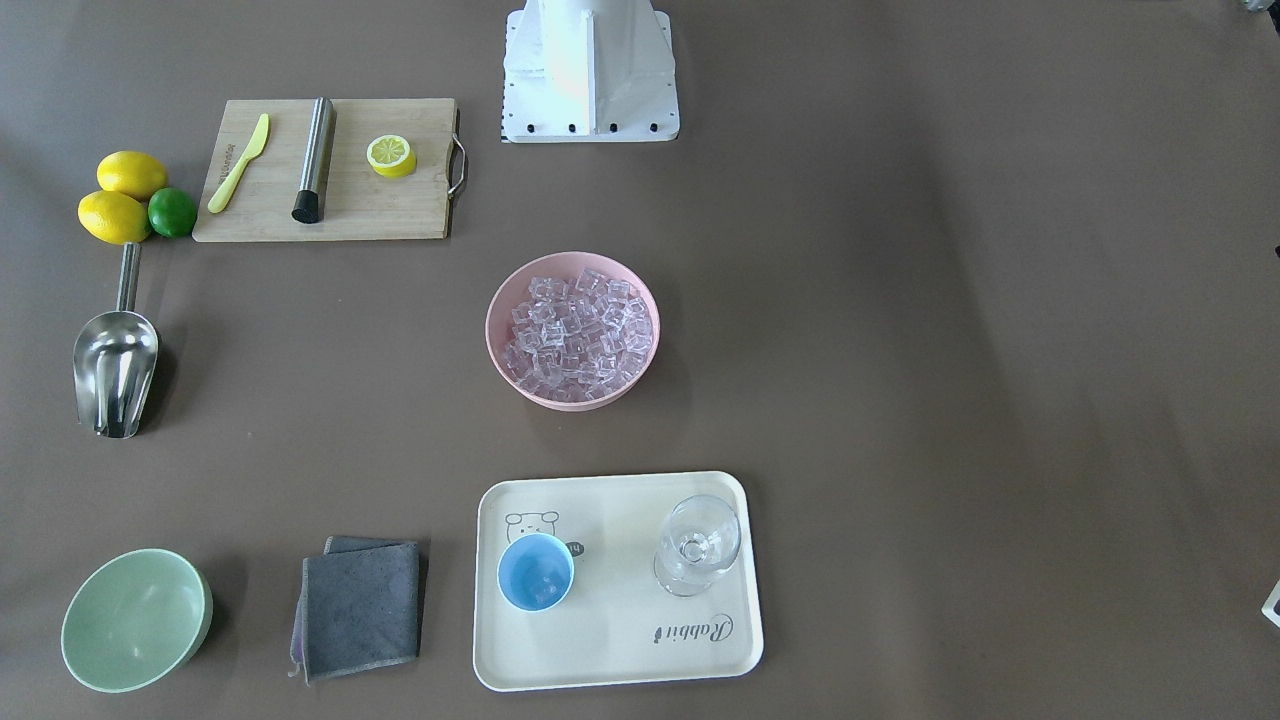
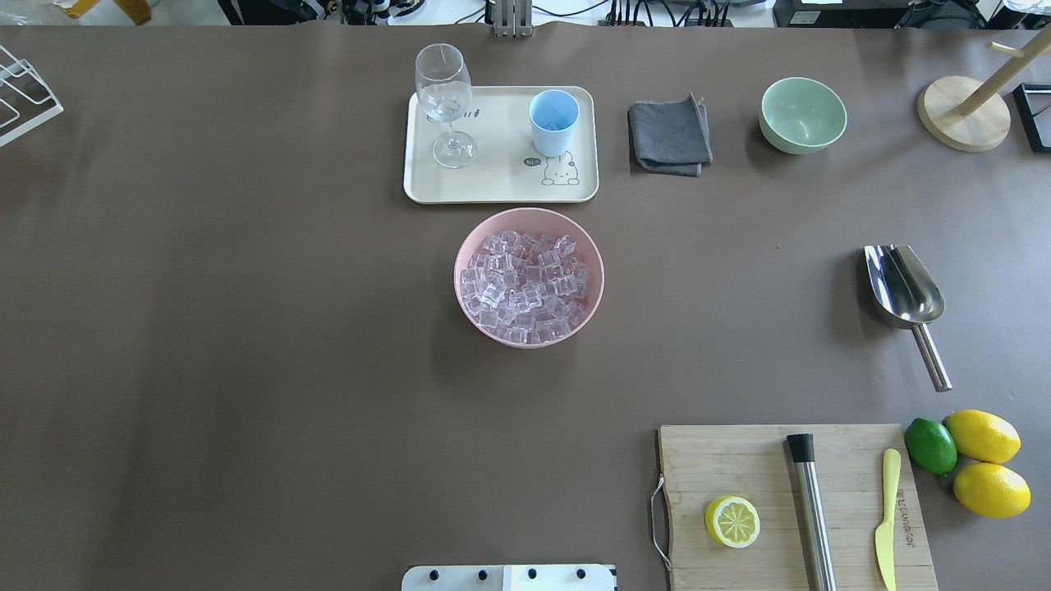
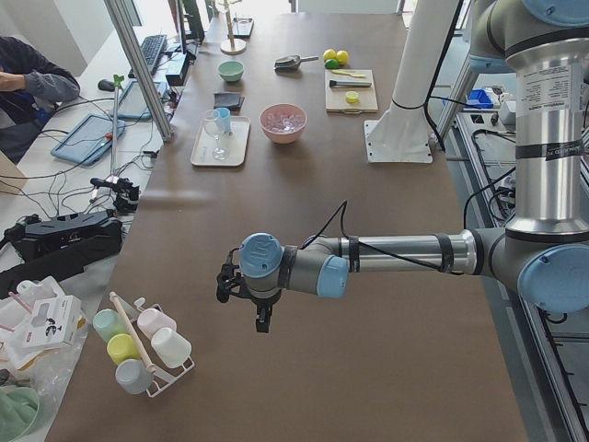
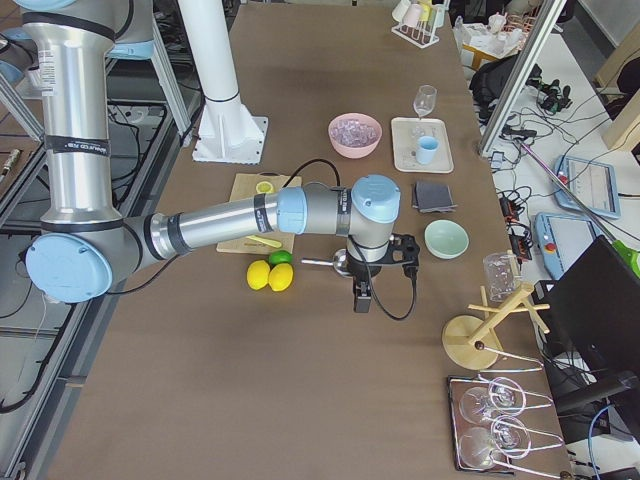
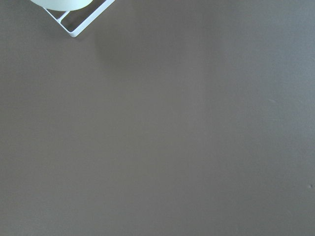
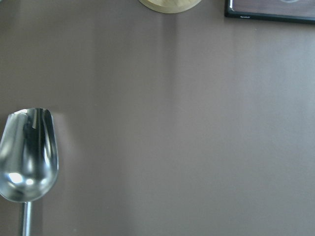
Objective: Put ice in cup with scoop
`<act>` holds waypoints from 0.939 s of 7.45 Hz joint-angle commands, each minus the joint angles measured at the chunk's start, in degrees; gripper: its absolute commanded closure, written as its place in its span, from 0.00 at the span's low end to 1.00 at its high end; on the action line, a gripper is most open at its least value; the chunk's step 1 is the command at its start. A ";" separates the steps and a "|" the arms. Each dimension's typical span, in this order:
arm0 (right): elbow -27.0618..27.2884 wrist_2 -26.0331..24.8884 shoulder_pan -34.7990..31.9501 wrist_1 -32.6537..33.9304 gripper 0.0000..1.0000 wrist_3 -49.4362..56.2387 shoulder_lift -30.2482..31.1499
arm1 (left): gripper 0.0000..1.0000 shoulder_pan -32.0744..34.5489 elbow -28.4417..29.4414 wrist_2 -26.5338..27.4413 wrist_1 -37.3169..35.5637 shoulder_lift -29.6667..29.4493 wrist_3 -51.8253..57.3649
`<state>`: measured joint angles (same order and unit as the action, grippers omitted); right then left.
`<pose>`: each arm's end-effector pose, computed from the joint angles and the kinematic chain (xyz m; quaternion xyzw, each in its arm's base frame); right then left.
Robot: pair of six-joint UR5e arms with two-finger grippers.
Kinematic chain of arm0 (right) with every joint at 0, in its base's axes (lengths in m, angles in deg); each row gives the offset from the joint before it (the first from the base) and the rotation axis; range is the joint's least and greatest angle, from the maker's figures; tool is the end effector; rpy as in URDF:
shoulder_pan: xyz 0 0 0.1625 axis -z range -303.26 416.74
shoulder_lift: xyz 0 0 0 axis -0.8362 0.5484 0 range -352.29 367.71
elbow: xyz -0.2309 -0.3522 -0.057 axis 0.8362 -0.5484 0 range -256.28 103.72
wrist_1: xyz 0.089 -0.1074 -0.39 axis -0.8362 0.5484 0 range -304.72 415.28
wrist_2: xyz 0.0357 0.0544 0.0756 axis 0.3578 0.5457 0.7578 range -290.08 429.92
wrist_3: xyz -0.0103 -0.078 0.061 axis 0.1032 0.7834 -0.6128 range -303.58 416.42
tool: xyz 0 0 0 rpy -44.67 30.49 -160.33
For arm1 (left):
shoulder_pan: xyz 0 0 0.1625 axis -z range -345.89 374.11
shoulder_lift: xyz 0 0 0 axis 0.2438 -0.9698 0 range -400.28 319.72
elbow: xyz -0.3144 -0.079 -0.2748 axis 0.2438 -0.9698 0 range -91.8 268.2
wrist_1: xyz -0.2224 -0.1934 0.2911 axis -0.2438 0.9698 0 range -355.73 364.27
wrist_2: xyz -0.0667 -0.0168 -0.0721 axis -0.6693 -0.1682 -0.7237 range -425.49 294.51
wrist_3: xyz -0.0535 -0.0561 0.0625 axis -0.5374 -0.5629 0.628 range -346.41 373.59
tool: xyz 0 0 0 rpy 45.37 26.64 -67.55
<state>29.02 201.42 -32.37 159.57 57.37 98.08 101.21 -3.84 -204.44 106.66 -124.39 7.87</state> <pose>0.0601 -0.4777 0.5598 0.0054 -0.3543 -0.0170 0.9350 -0.0351 -0.4583 0.6614 0.0364 0.4171 0.0085 0.9081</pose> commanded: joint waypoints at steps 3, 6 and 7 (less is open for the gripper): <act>-9.11 -1.43 -4.66 -4.06 0.00 8.55 3.15 | 0.01 0.18 0.01 0.00 -0.09 0.00 -0.08; -9.49 -0.37 -4.66 -4.54 0.00 8.63 3.06 | 0.01 0.18 0.10 0.00 -0.09 0.09 -0.08; -9.58 -0.37 -4.58 -4.53 0.00 8.63 2.97 | 0.01 0.18 0.19 0.09 -0.09 0.09 -0.08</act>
<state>19.86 200.93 -37.03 155.13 65.99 101.11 101.38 -3.83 -204.44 106.58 -124.35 7.79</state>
